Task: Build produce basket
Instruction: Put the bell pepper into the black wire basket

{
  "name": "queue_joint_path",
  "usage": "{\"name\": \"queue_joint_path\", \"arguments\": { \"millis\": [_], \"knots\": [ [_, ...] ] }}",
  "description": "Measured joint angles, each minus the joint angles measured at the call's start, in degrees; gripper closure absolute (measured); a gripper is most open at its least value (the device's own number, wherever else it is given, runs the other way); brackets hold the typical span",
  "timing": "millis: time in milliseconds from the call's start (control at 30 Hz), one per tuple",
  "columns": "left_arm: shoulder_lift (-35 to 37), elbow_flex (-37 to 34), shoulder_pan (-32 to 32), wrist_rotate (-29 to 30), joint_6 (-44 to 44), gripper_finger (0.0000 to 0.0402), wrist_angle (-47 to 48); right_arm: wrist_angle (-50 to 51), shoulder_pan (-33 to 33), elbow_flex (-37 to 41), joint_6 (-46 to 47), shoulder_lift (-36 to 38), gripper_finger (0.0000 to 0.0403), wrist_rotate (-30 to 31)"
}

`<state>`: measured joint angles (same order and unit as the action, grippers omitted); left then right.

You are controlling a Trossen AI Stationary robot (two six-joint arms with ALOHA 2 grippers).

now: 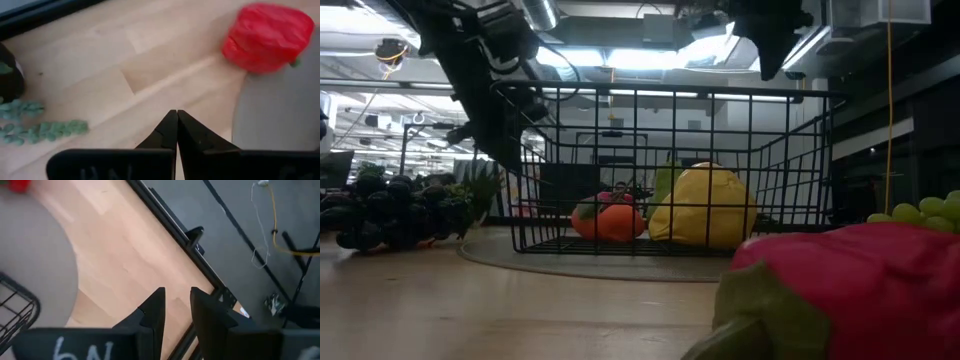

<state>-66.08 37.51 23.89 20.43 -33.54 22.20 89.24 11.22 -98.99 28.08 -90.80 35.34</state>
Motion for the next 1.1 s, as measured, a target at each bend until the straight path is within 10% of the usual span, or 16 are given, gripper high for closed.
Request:
{"name": "queue_joint_path", "arguments": {
  "millis": [267, 600, 900, 1100],
  "knots": [
    [-13.4, 7.4, 7.4, -6.0, 4.5, 0.0402, -4.3, 0.2, 5.1, 0.0, -1.3, 1.4, 0.0310, -1.8],
    [-33.5, 30.5, 12.4, -18.9, 10.1, 0.0401, 12.9, 0.6, 5.6, 0.0, -2.4, 1.4, 0.0310, -2.0],
    [-48.7, 47.9, 4.7, -42.7, 14.9, 0.0402, 0.7, 0.7, 5.6, 0.0, -2.8, 1.4, 0.0310, -2.0],
    [-49.0, 60.4, 0.2, -30.0, 25.5, 0.0402, 13.1, 0.8, 5.6, 0.0, -3.1, 1.4, 0.0310, -6.6]
  ]
}}
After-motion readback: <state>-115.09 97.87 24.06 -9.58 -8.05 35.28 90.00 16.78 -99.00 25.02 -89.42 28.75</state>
